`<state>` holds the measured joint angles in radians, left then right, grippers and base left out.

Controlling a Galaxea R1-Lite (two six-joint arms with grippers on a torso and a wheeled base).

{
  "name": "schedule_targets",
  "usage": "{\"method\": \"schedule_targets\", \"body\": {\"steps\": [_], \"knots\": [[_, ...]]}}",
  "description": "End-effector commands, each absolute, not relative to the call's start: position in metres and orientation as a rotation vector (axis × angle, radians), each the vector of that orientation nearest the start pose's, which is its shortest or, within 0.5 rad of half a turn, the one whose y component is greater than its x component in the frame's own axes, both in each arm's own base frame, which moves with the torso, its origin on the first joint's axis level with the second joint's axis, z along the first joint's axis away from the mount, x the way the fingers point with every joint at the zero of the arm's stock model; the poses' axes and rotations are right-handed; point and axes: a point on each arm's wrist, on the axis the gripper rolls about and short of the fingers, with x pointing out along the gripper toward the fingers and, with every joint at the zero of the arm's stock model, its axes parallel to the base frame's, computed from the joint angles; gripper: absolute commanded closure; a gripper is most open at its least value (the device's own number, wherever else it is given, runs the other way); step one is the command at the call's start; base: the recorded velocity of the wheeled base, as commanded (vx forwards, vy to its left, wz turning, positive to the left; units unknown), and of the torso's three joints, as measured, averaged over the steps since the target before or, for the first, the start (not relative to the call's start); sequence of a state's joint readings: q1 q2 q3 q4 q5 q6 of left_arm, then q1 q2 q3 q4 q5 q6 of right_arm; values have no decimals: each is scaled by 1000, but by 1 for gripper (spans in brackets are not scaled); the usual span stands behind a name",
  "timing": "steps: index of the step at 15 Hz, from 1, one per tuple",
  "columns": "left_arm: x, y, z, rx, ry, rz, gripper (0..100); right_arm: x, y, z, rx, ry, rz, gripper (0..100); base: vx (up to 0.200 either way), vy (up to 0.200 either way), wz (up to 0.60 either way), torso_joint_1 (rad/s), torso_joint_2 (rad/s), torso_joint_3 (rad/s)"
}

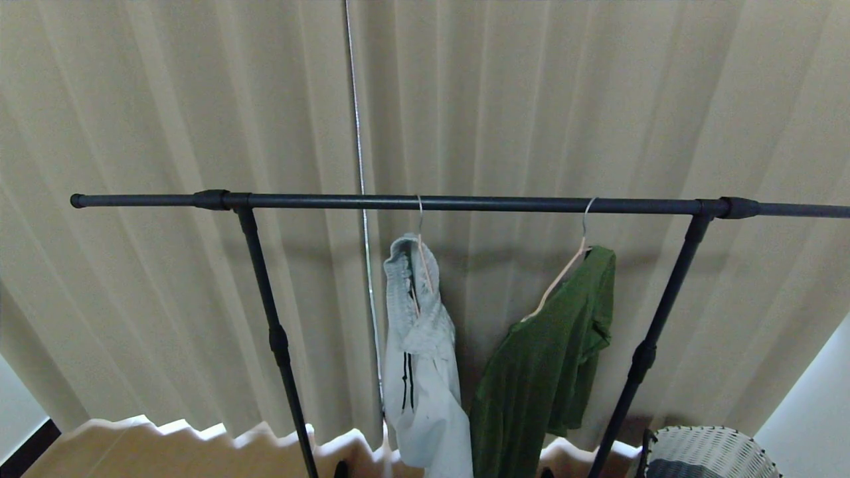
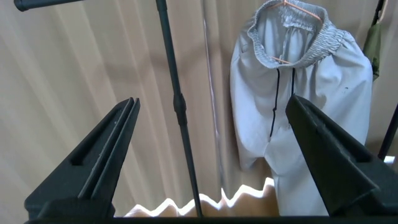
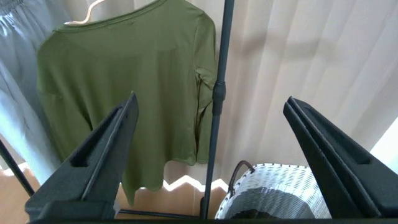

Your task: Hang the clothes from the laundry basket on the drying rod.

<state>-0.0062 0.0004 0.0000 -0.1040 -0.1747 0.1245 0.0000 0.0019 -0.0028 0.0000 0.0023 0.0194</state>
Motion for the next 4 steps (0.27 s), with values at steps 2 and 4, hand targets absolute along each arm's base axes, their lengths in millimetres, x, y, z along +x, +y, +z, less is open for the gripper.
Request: {"method": "schedule_targets", "body": {"steps": [2, 4], "knots": [[-24, -4, 86, 133, -115, -174, 0, -23, 0, 76, 23, -3, -1, 0, 0, 0, 0, 0, 0, 0], [-24, -4, 86, 133, -115, -174, 0, -23, -1, 76, 20, -2, -25, 0, 0, 0, 0, 0, 0, 0]]}}
